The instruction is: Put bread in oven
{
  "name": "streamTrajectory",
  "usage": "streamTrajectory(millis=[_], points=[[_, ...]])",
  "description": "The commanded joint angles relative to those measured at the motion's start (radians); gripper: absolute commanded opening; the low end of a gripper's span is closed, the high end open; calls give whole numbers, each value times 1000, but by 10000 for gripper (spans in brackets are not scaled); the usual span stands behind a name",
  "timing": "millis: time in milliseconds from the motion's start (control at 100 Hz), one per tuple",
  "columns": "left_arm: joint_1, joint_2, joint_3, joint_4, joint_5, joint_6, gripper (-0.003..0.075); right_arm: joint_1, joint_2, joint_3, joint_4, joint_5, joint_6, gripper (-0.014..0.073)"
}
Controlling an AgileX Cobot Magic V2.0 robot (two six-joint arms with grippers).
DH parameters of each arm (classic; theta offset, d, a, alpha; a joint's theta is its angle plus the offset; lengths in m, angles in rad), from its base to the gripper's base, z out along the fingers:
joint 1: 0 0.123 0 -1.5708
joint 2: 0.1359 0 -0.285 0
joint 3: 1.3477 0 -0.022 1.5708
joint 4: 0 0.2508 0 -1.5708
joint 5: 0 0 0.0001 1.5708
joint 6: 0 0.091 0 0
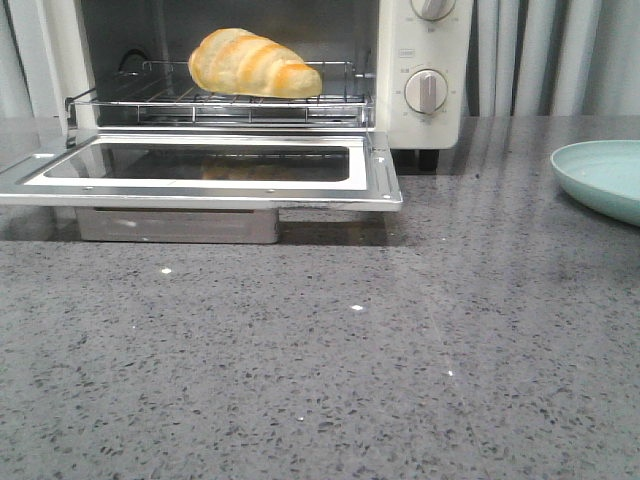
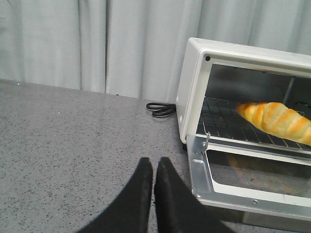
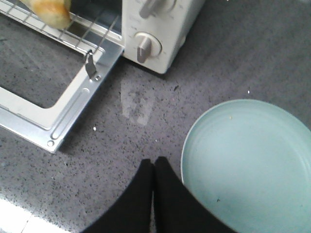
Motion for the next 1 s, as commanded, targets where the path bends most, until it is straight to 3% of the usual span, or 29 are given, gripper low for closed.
streamTrajectory(millis=[0, 580, 790, 990], points=[[4, -23, -24, -7, -76, -1, -21, -47, -74, 36, 15, -85, -2, -39], [4, -23, -24, -7, -76, -1, -21, -385, -570, 431, 63, -198, -2, -39], [4, -23, -24, -7, -76, -1, -21, -421, -730, 567, 67, -243, -2, -39], [4, -23, -24, -7, -76, -1, -21, -421, -862, 743, 74, -423, -2, -39]])
